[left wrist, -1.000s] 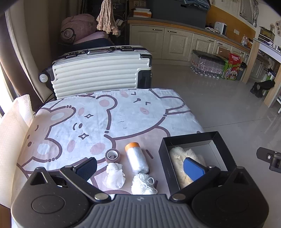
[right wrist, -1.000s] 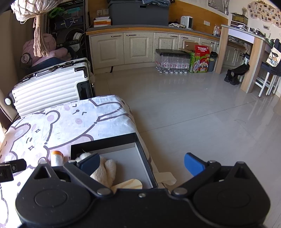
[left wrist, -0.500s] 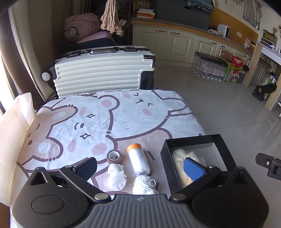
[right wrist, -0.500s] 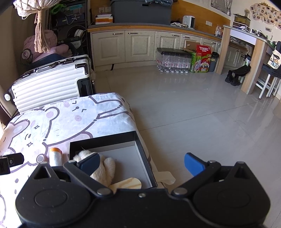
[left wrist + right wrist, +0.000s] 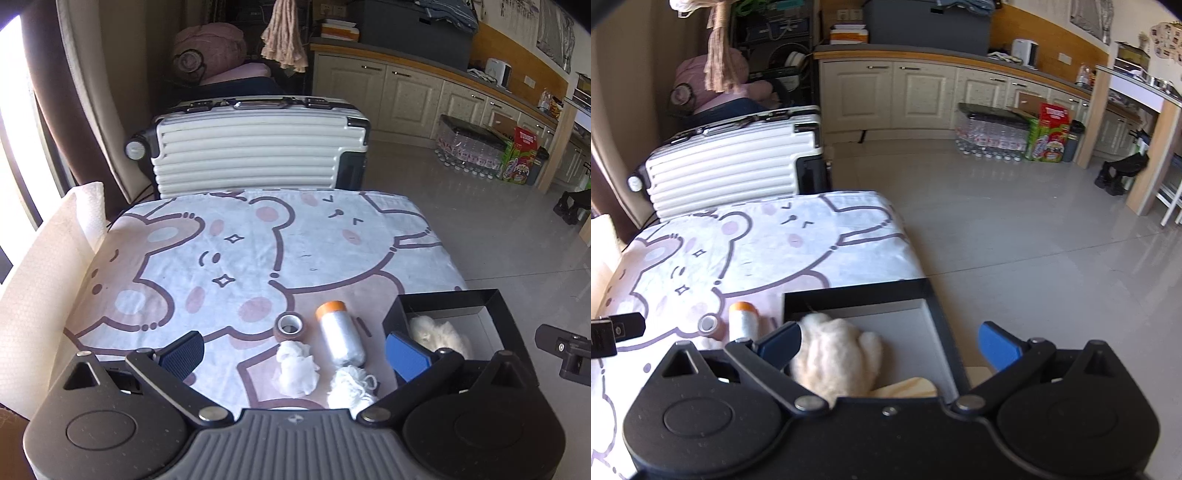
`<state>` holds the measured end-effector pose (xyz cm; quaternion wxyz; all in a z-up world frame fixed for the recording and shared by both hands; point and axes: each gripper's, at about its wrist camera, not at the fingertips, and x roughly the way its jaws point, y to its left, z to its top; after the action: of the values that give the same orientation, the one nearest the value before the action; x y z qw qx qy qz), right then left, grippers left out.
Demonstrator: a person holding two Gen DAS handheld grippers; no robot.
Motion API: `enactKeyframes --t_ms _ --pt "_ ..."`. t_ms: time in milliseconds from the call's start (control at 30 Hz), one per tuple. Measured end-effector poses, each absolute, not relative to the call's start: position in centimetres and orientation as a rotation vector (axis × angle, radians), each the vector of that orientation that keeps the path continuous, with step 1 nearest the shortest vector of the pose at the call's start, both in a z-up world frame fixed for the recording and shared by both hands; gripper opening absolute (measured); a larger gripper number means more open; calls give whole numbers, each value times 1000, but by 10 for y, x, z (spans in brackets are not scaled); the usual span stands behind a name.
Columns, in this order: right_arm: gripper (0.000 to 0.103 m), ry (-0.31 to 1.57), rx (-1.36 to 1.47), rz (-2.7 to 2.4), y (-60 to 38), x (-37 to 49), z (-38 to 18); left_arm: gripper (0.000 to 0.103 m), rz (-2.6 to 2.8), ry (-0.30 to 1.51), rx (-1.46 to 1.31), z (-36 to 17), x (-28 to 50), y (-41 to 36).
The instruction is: Organize objects
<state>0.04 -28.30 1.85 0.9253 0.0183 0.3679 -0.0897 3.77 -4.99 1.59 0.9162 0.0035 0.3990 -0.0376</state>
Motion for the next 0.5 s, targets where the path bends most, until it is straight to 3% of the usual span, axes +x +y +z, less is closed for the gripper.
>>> enactKeyframes --t_ms 500 --pt "103 758 -13 -71 -221 15 18 103 33 829 -33 16 33 12"
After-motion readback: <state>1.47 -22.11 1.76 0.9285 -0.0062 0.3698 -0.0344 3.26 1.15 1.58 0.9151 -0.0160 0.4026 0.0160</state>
